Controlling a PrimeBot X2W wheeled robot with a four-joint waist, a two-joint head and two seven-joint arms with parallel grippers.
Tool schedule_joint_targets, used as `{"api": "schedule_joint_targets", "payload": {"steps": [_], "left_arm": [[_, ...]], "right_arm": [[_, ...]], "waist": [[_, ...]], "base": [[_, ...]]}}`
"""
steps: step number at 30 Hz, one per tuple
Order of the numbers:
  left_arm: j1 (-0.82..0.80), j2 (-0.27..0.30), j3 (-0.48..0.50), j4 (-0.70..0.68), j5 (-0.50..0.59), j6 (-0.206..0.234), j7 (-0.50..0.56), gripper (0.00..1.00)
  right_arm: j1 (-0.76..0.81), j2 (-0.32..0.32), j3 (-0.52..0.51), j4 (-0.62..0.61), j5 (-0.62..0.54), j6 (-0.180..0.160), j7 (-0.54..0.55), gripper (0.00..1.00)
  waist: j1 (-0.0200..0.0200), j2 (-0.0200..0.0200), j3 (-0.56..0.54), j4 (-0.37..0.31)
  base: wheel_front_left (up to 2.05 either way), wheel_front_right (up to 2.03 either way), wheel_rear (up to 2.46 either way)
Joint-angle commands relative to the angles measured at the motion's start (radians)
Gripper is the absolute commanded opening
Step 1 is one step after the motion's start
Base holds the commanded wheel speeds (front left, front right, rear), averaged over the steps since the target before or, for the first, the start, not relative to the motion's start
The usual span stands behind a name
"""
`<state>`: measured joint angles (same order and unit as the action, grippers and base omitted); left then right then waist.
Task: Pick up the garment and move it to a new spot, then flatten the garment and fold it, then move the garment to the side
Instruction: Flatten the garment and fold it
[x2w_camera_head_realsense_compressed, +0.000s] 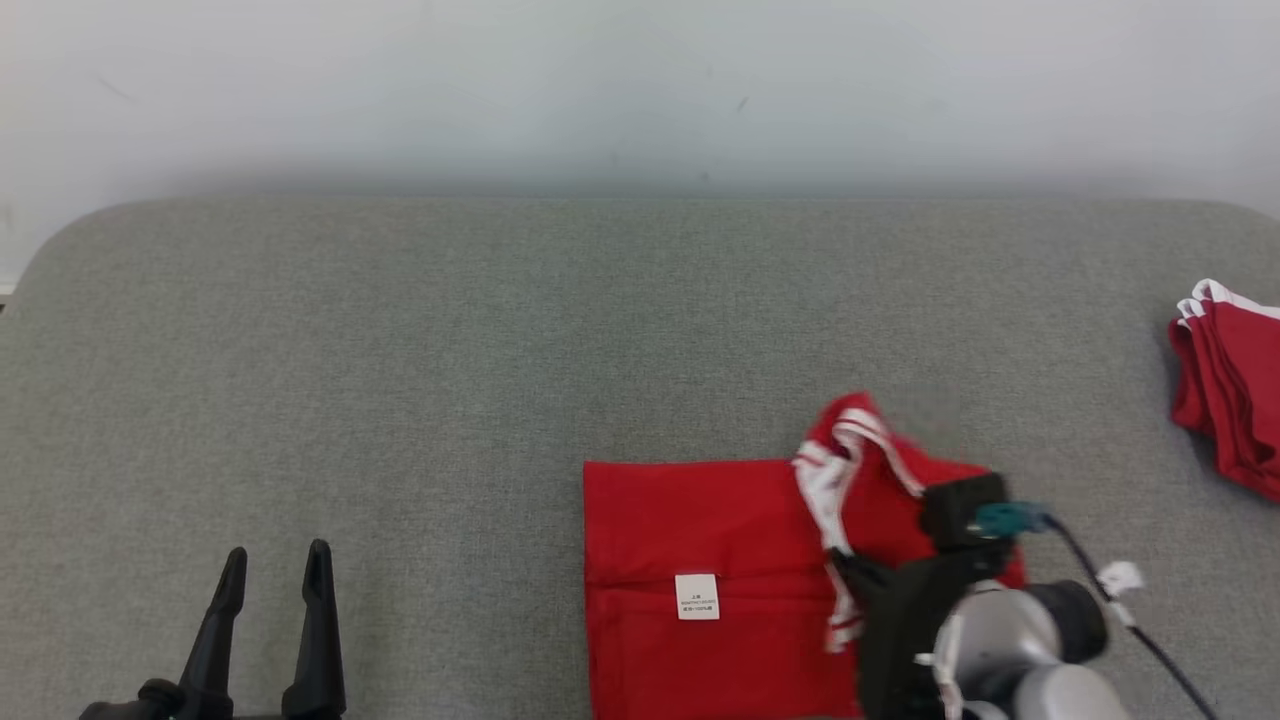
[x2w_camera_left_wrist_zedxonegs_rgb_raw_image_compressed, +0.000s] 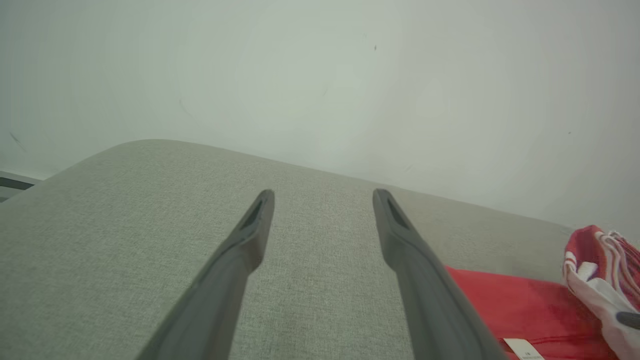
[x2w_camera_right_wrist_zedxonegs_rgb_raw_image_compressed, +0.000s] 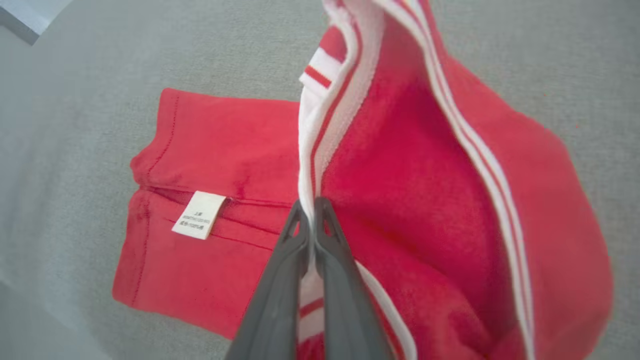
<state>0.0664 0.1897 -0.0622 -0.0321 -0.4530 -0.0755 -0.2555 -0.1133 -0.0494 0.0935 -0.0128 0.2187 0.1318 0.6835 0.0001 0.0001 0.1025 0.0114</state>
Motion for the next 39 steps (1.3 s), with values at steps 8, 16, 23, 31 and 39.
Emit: {"api": "schedule_joint_targets", "payload": {"steps": [8, 16, 23, 31, 39], "left_arm": [[-0.024, -0.002, -0.019, 0.014, -0.006, -0.009, -0.008, 1.0], [-0.028, -0.006, -0.03, 0.028, 0.001, -0.011, -0.007, 1.0], [-0.041, -0.009, -0.041, 0.041, 0.005, -0.015, -0.009, 1.0], [-0.035, -0.006, -0.048, 0.058, 0.007, -0.018, -0.01, 1.0], [-0.002, 0.002, -0.038, 0.048, 0.004, -0.014, -0.009, 1.0]], "right_arm": [[-0.123, -0.001, 0.215, 0.154, 0.091, -0.003, -0.038, 0.0], [-0.202, -0.001, 0.32, 0.279, 0.142, -0.003, -0.076, 0.0], [-0.251, -0.001, 0.367, 0.357, 0.178, -0.003, -0.109, 0.0], [-0.278, -0.001, 0.412, 0.392, 0.287, -0.003, -0.156, 1.0], [-0.263, -0.002, 0.273, 0.292, 0.28, -0.003, -0.242, 1.0]], "waist": [[-0.0001, -0.0001, 0.005, 0.041], [-0.0001, -0.0001, 0.013, 0.072], [-0.0001, -0.0001, 0.01, 0.088], [-0.0001, -0.0001, -0.01, 0.094], [-0.0001, -0.0001, -0.038, 0.068]], "base": [[0.0, 0.0, 0.0], [0.0, 0.0, 0.0], [0.0, 0.0, 0.0], [0.0, 0.0, 0.0], [0.0, 0.0, 0.0]]}}
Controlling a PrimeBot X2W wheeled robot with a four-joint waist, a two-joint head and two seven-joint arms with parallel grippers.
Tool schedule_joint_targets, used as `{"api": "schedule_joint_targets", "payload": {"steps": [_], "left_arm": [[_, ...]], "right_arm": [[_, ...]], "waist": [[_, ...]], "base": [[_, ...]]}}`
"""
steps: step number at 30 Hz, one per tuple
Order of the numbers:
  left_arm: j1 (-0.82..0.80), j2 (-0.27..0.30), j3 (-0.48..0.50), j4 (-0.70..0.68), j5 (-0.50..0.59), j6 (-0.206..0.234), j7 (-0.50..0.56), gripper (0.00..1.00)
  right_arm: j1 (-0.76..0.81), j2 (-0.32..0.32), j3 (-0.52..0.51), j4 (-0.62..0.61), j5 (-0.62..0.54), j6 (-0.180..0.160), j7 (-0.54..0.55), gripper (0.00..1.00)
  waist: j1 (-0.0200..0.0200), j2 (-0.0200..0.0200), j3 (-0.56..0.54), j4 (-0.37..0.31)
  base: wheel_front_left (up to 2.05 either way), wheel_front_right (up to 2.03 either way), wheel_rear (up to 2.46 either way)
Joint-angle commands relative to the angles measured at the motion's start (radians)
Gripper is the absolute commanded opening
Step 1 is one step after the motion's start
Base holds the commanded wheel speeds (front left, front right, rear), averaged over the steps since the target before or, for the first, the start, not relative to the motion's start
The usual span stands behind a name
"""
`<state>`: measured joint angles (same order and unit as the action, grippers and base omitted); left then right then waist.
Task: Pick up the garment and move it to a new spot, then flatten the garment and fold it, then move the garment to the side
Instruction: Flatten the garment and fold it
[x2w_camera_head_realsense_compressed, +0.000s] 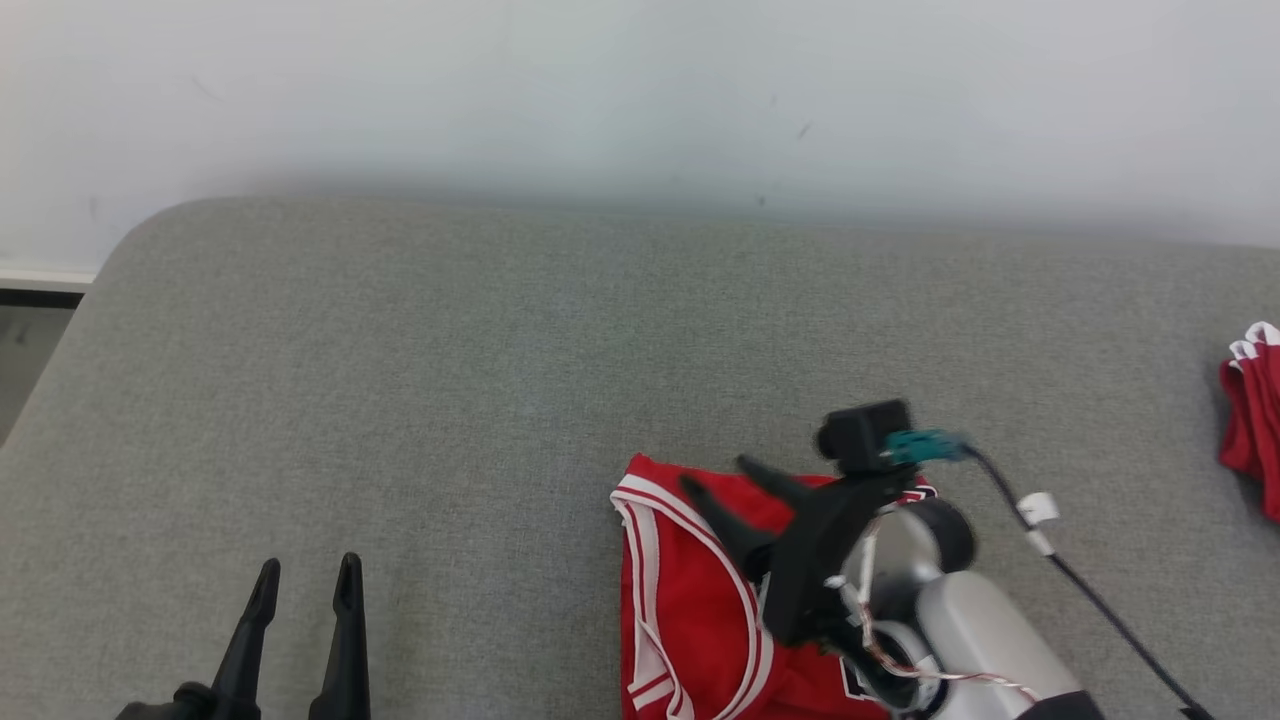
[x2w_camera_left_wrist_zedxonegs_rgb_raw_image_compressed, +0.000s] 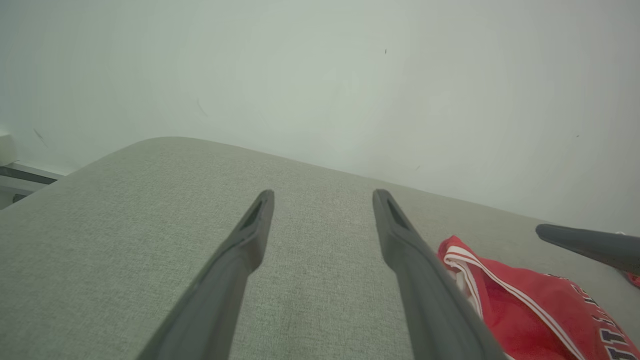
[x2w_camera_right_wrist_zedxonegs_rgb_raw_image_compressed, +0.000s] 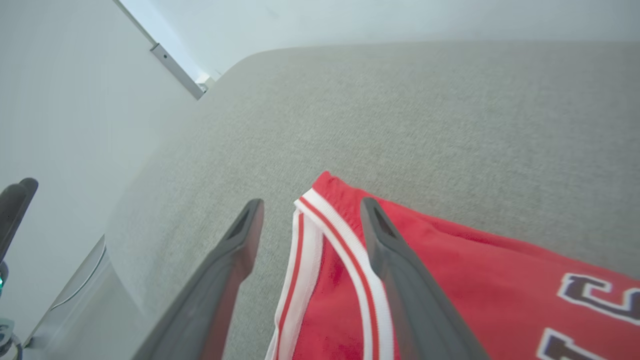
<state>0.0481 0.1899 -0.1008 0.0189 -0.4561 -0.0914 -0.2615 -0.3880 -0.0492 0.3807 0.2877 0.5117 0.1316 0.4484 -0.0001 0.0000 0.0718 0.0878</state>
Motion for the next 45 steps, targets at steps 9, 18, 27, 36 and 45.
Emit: {"api": "schedule_joint_targets", "payload": {"steps": [9, 18, 27, 36, 45], "left_arm": [[0.026, 0.001, -0.001, -0.005, 0.007, 0.005, -0.003, 1.0], [0.036, -0.009, -0.004, 0.011, 0.012, 0.0, -0.004, 1.0], [0.019, -0.018, -0.008, 0.017, 0.012, -0.01, -0.005, 1.0], [0.008, -0.022, 0.001, 0.023, 0.009, -0.02, -0.004, 1.0], [-0.007, -0.031, 0.011, 0.03, 0.014, -0.025, -0.005, 1.0]], "right_arm": [[0.17, -0.007, -0.336, -0.179, -0.243, -0.002, 0.01, 1.0], [0.362, -0.001, -0.414, -0.252, -0.321, -0.002, -0.095, 1.0], [0.425, -0.001, -0.182, -0.23, -0.268, -0.002, -0.073, 1.0], [0.384, -0.017, 0.016, -0.227, -0.278, -0.002, -0.035, 1.0], [0.326, -0.072, 0.146, -0.206, -0.305, -0.002, -0.011, 1.0]], "waist": [[0.0001, 0.0, -0.027, -0.037], [0.0001, 0.0, -0.054, -0.076], [0.0001, 0.0, -0.035, -0.072], [0.0001, 0.0, -0.005, -0.04], [0.0001, 0.0, 0.012, -0.023]], "base": [[0.0, 0.0, 0.0], [0.0, 0.0, 0.0], [0.0, 0.0, 0.0], [0.0, 0.0, 0.0], [0.0, 0.0, 0.0]]}}
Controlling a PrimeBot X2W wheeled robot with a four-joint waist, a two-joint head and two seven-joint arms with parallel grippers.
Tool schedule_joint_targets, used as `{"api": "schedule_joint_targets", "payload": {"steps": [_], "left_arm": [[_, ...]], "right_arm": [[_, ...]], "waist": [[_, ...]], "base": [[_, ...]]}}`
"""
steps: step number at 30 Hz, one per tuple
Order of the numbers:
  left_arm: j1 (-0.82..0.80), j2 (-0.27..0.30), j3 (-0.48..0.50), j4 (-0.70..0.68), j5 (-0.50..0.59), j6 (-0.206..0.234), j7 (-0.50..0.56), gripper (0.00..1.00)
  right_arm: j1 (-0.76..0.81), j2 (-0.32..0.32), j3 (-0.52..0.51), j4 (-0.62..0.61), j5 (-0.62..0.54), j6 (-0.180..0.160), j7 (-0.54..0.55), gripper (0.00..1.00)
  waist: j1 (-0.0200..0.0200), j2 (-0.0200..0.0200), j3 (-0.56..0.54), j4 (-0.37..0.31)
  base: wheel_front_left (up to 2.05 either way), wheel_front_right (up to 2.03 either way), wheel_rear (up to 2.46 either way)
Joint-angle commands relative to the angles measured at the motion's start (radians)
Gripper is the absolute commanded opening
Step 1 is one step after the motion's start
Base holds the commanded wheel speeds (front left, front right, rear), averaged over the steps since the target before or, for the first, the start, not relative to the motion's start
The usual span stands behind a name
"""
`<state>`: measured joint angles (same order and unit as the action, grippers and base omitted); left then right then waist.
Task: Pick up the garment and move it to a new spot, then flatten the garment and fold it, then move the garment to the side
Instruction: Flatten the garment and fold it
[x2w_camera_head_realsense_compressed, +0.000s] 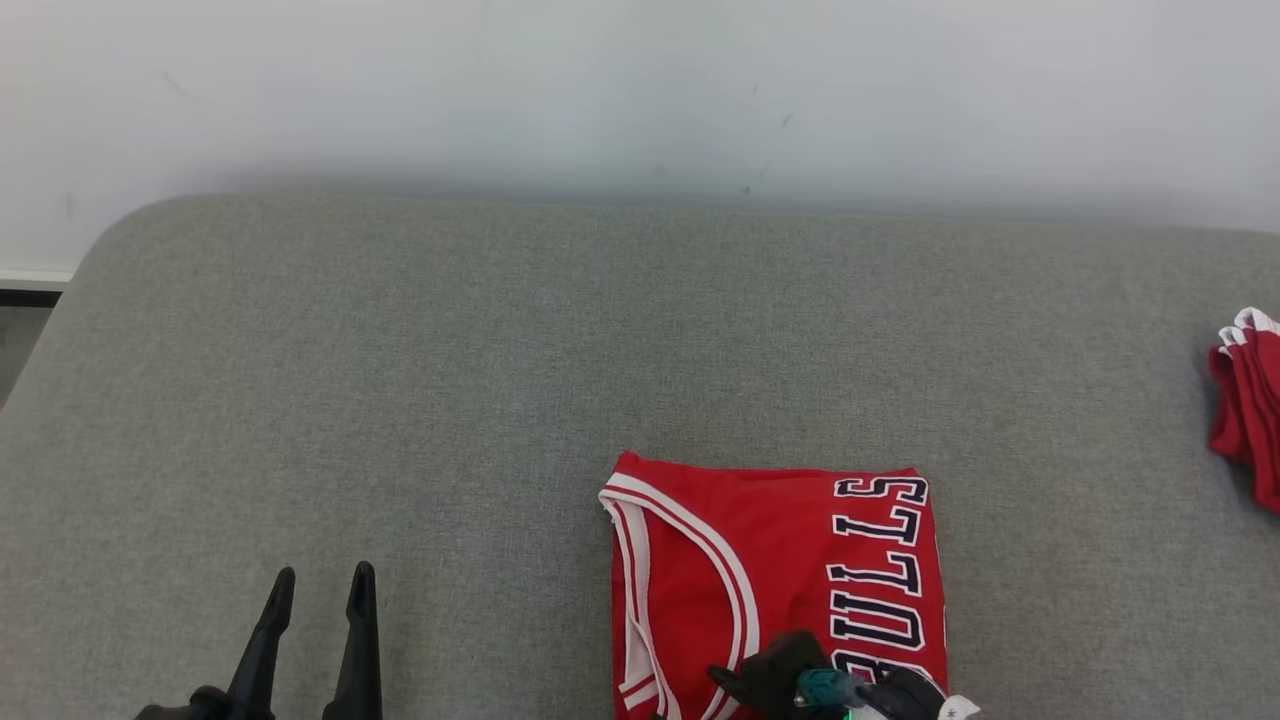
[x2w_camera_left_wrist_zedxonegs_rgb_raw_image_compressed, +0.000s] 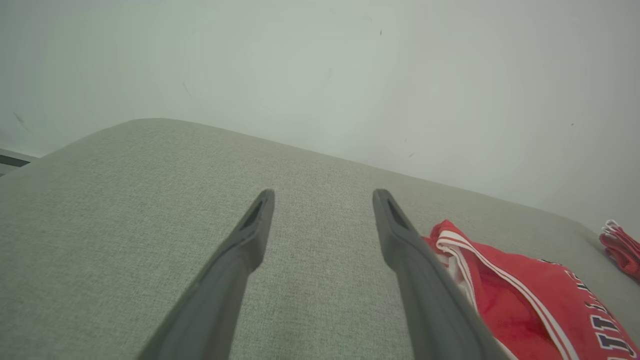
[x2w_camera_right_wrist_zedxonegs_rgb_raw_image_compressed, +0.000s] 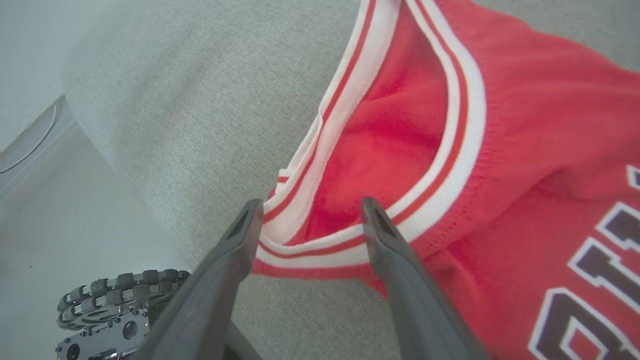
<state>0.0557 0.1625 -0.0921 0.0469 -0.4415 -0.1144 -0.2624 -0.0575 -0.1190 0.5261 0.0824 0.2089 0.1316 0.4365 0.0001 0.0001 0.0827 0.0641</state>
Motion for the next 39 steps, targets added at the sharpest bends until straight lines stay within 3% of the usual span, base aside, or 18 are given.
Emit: {"api": "schedule_joint_targets", "payload": {"steps": [1, 6, 7, 8, 10, 13, 14, 15, 31, 32, 33, 39], "left_arm": [[-0.016, -0.005, 0.002, 0.003, -0.001, -0.003, -0.004, 1.0], [-0.017, -0.009, 0.005, 0.002, 0.002, -0.006, -0.004, 1.0], [-0.016, -0.01, 0.005, 0.001, 0.003, -0.007, -0.004, 1.0], [-0.016, -0.011, 0.005, 0.001, 0.005, -0.007, -0.004, 1.0], [-0.018, -0.013, 0.005, -0.001, 0.007, -0.008, -0.004, 1.0], [-0.016, -0.015, 0.003, -0.002, 0.009, -0.009, -0.004, 1.0], [-0.018, -0.015, 0.002, -0.001, 0.011, -0.009, -0.004, 1.0], [-0.02, -0.016, 0.0, 0.0, 0.011, -0.007, -0.004, 1.0], [-0.011, -0.014, -0.013, 0.009, 0.015, -0.007, -0.004, 1.0], [-0.009, -0.012, -0.013, 0.01, 0.015, -0.007, -0.004, 1.0], [-0.007, -0.011, -0.012, 0.011, 0.014, -0.006, -0.004, 1.0], [0.012, -0.001, -0.008, 0.005, 0.013, -0.001, -0.003, 1.0]], "right_arm": [[-0.013, -0.011, 0.014, -0.001, -0.004, -0.002, 0.0, 1.0], [-0.045, -0.049, 0.077, 0.003, -0.009, -0.002, 0.017, 0.99], [-0.05, -0.055, 0.087, 0.005, -0.006, -0.002, 0.021, 0.69], [-0.056, -0.059, 0.094, 0.009, 0.001, -0.002, 0.023, 0.51], [-0.07, -0.068, 0.114, 0.019, 0.011, -0.002, 0.028, 0.37], [-0.102, -0.071, 0.15, 0.042, 0.021, -0.002, 0.035, 0.32], [-0.127, -0.073, 0.177, 0.058, 0.027, -0.002, 0.039, 0.03], [-0.137, -0.07, 0.187, 0.066, 0.032, -0.002, 0.037, 0.0], [-0.257, -0.006, 0.241, 0.207, 0.097, -0.002, -0.035, 0.0], [-0.259, 0.0, 0.247, 0.214, 0.111, -0.002, -0.04, 0.26], [-0.26, 0.003, 0.254, 0.216, 0.12, -0.002, -0.042, 1.0], [-0.224, -0.006, 0.2, 0.193, 0.19, -0.002, -0.068, 1.0]], "waist": [[-0.0001, -0.0001, 0.002, 0.003], [-0.0001, -0.0001, 0.004, 0.006], [-0.0001, -0.0001, 0.005, 0.007], [-0.0001, -0.0001, 0.006, 0.007], [-0.0001, -0.0001, 0.008, 0.009], [-0.0001, -0.0001, 0.013, 0.011], [-0.0001, -0.0001, 0.015, 0.012], [-0.0001, -0.0001, 0.015, 0.013], [-0.0001, -0.0001, 0.005, 0.038], [-0.0001, -0.0001, 0.004, 0.039], [-0.0001, -0.0001, 0.002, 0.039], [-0.0001, -0.0001, -0.027, 0.034]], "base": [[0.0, 0.0, 0.0], [0.0, 0.0, 0.0], [0.0, 0.0, 0.0], [0.0, 0.0, 0.0], [0.0, 0.0, 0.0], [0.0, 0.0, 0.0], [0.0, 0.0, 0.0], [0.0, 0.0, 0.0], [0.0, 0.0, 0.0], [0.0, 0.0, 0.0], [0.0, 0.0, 0.0], [0.0, 0.0, 0.0]]}}
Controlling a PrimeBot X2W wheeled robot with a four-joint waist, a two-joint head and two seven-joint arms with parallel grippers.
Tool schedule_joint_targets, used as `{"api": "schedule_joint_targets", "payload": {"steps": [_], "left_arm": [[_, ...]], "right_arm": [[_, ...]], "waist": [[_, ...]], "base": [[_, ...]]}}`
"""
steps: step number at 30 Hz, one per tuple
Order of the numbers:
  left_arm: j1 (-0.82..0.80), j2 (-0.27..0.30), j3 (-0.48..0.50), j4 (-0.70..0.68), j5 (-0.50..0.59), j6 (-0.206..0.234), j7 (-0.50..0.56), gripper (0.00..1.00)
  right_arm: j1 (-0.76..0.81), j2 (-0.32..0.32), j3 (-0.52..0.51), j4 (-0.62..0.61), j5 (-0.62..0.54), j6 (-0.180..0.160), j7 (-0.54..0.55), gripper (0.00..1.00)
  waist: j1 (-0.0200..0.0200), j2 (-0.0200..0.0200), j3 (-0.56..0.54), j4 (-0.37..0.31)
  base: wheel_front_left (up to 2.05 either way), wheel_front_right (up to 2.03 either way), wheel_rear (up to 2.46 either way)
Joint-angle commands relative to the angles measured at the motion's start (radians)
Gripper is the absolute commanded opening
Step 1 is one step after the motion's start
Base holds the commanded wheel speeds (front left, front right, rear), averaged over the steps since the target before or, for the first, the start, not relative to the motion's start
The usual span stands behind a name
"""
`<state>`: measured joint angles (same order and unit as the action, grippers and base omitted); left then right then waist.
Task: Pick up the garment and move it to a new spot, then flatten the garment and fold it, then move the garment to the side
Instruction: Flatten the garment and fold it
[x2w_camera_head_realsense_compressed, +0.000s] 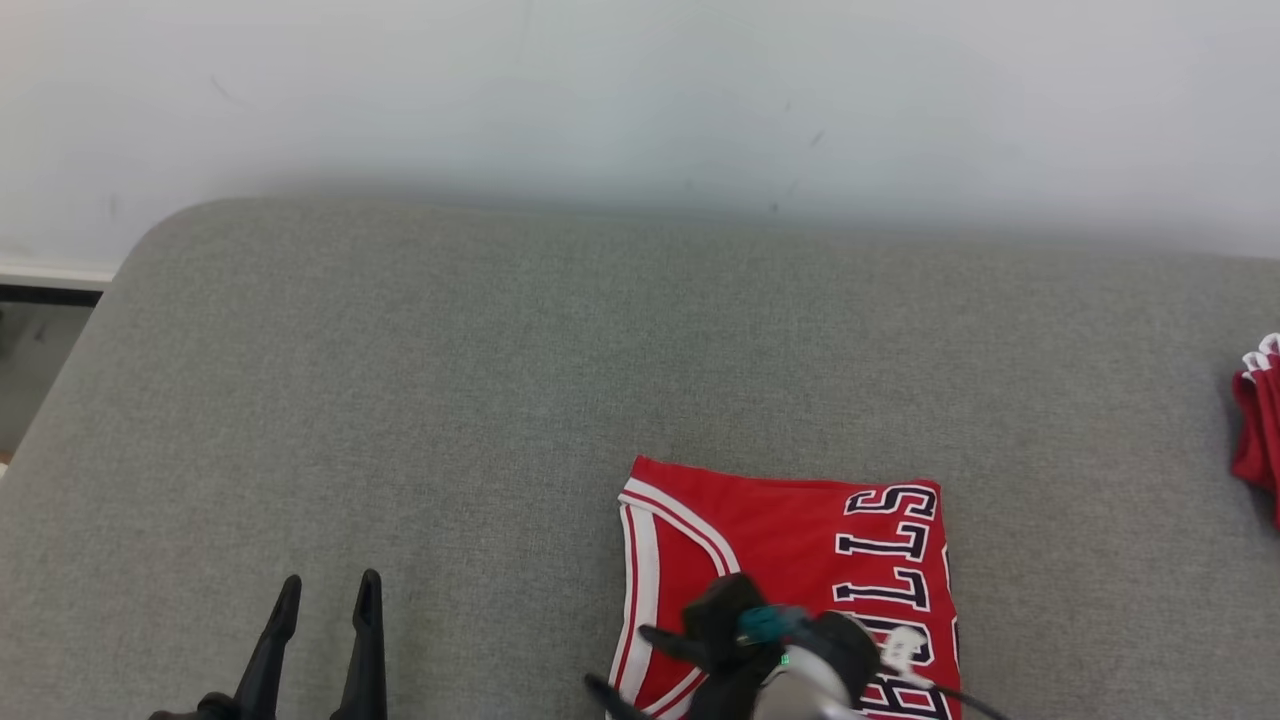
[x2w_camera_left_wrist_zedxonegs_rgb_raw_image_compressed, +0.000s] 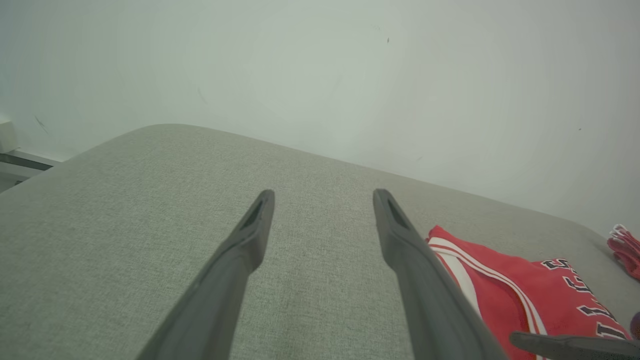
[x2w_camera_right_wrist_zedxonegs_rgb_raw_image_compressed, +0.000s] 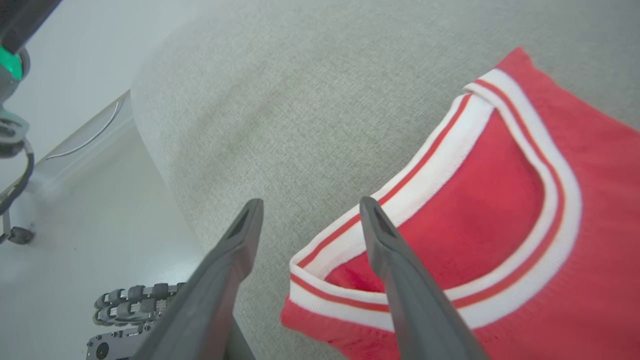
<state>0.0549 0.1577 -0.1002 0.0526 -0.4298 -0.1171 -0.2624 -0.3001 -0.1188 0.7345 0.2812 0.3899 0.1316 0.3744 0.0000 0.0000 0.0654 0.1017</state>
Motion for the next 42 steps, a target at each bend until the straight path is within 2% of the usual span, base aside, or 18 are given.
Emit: {"api": "schedule_joint_targets", "payload": {"steps": [1, 4, 11, 16, 21, 26, 29, 42], "left_arm": [[0.015, 0.005, 0.001, -0.004, 0.0, 0.004, -0.002, 1.0], [0.038, 0.01, 0.01, -0.014, -0.001, 0.013, -0.002, 1.0], [0.062, 0.009, 0.021, -0.026, -0.001, 0.046, 0.008, 1.0], [0.043, 0.007, 0.029, -0.011, 0.012, 0.075, 0.01, 1.0], [0.036, 0.008, 0.036, 0.025, 0.035, 0.102, 0.005, 1.0], [0.058, 0.003, 0.054, 0.065, 0.043, 0.114, -0.001, 1.0], [0.074, 0.021, 0.049, 0.09, 0.067, 0.116, -0.001, 1.0], [0.085, 0.042, 0.046, 0.169, 0.103, 0.092, -0.003, 1.0]], "right_arm": [[0.032, -0.01, -0.033, -0.023, 0.02, -0.002, -0.013, 1.0], [0.078, -0.021, -0.129, -0.092, 0.031, -0.002, -0.037, 1.0], [0.205, -0.023, -0.373, -0.257, -0.054, -0.002, -0.138, 1.0], [0.267, 0.01, -0.524, -0.3, -0.11, -0.002, -0.247, 1.0], [0.298, 0.019, -0.611, -0.286, -0.122, -0.002, -0.367, 1.0], [0.318, 0.004, -0.667, -0.233, -0.137, -0.002, -0.454, 1.0], [0.324, -0.003, -0.682, -0.188, -0.151, -0.002, -0.474, 1.0], [0.316, 0.0, -0.708, -0.064, -0.235, -0.003, -0.477, 1.0]], "waist": [[0.0, 0.0, -0.016, -0.006], [0.0, 0.0, -0.037, -0.023], [0.0, 0.0, -0.075, -0.082], [0.0, 0.0, -0.091, -0.115], [0.0, 0.0, -0.107, -0.139], [0.0, 0.0, -0.124, -0.149], [0.0, 0.0, -0.127, -0.15], [0.0, 0.0, -0.127, -0.141]], "base": [[0.0, 0.0, 0.0], [0.0, 0.0, 0.0], [0.0, 0.0, 0.0], [0.0, 0.0, 0.0], [0.0, 0.0, 0.0], [0.0, 0.0, 0.0], [0.0, 0.0, 0.0], [0.0, 0.0, 0.0]]}}
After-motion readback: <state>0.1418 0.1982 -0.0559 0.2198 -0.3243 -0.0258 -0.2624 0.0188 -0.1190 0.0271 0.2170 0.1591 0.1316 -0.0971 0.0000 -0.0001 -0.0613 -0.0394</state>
